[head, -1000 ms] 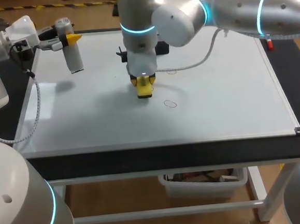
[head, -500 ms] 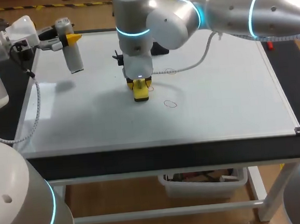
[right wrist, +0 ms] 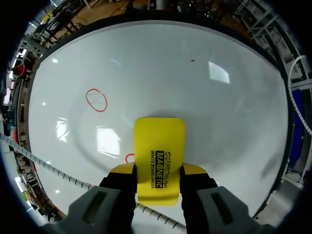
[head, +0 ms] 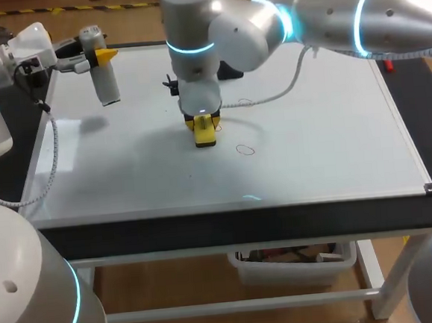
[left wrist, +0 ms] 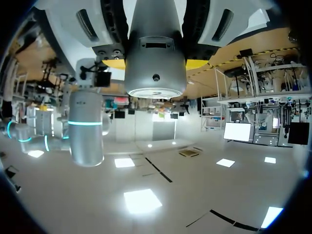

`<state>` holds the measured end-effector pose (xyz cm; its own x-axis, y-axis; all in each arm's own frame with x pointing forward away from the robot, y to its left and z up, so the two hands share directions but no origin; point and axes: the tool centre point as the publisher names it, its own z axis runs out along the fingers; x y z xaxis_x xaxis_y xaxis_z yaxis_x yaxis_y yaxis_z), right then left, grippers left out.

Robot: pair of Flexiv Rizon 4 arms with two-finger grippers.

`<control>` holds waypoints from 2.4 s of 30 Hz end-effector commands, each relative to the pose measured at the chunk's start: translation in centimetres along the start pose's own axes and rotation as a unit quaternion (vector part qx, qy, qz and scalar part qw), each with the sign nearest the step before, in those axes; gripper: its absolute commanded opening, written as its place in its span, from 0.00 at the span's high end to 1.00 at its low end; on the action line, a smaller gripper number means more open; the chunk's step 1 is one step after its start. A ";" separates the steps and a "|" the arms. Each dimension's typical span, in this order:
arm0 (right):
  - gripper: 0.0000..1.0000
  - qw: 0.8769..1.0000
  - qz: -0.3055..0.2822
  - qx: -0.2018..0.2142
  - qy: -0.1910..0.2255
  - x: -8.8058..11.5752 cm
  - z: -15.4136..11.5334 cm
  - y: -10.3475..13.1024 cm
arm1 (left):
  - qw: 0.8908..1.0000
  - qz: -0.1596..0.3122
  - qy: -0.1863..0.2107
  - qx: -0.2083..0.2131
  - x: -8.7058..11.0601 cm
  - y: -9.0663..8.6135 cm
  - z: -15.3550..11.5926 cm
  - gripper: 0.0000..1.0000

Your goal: Pick up the inspection probe, press it on each red-marked spot on the whiteboard one by one, put down the probe, pick up the eraser, and wipe off all the red marks.

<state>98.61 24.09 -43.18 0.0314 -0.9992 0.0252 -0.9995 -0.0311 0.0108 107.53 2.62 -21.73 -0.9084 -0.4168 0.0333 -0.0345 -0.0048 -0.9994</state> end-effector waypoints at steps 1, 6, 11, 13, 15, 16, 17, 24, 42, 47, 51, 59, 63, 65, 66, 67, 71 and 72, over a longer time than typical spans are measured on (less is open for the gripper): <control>1.00 1.000 0.004 0.001 0.002 0.9 0.4 0.0 | 1.000 0.001 -0.002 0.001 0.1 -0.1 0.0 1.00; 1.00 1.000 0.016 -0.001 0.005 2.1 0.5 0.0 | 1.000 0.001 -0.002 0.001 0.1 -0.1 0.0 1.00; 1.00 1.000 0.027 -0.002 0.006 3.2 0.4 0.1 | 1.000 0.001 -0.002 0.001 0.1 -0.1 0.0 1.00; 1.00 0.999 0.032 -0.005 0.005 3.7 0.5 0.1 | 1.000 0.001 -0.002 0.001 0.1 -0.1 0.0 1.00; 1.00 0.999 0.037 -0.006 0.005 4.3 0.6 0.1 | 1.000 0.001 -0.002 0.001 0.1 -0.1 0.0 1.00; 1.00 0.999 0.039 -0.006 0.004 4.6 0.6 0.1 | 1.000 0.001 -0.002 0.001 0.1 -0.1 0.0 1.00; 1.00 0.999 0.041 -0.006 0.004 4.8 0.5 0.0 | 1.000 0.001 -0.002 0.001 0.1 -0.1 0.0 1.00; 1.00 0.999 0.051 -0.003 0.005 6.0 0.2 -0.2 | 1.000 0.001 -0.002 0.001 0.1 -0.1 0.0 1.00; 1.00 0.999 0.043 0.014 -0.008 4.7 -3.7 -0.7 | 1.000 0.001 -0.002 0.001 0.1 -0.1 0.0 1.00; 1.00 0.999 0.019 0.020 -0.025 1.8 -3.9 0.3 | 1.000 0.001 -0.002 0.001 0.1 -0.1 0.0 1.00; 1.00 0.999 0.005 0.021 -0.029 0.4 -3.3 1.2 | 1.000 0.001 -0.002 0.001 0.1 -0.1 0.0 1.00; 1.00 0.999 -0.007 0.018 -0.027 0.2 -2.4 1.9 | 1.000 0.001 -0.002 0.001 0.1 -0.1 0.0 1.00; 1.00 0.999 -0.009 0.016 -0.027 0.3 -1.9 1.8 | 1.000 0.001 -0.002 0.001 0.1 -0.1 0.0 1.00; 1.00 1.000 -0.010 0.013 -0.027 0.4 -1.6 1.7 | 1.000 0.001 -0.002 0.001 0.1 -0.1 0.0 1.00; 1.00 0.999 -0.011 0.012 -0.027 0.4 -1.5 1.6 | 1.000 0.001 -0.002 0.001 0.1 -0.1 0.0 1.00; 1.00 1.000 -0.011 0.011 -0.026 0.4 -1.3 1.5 | 1.000 0.001 -0.002 0.001 0.1 -0.1 0.0 1.00; 1.00 1.000 -0.012 0.009 -0.024 0.5 -0.9 1.3 | 1.000 0.001 -0.002 0.001 0.1 -0.1 0.0 1.00; 1.00 1.000 -0.012 0.008 -0.024 0.6 -0.8 1.3 | 1.000 0.001 -0.002 0.001 0.1 -0.1 0.0 1.00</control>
<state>96.97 23.35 -42.03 0.0531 -0.9983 -0.0250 -0.9986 -0.0529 -0.0088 107.52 2.62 -21.72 -0.9083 -0.4169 0.0333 -0.0346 -0.0045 -0.9994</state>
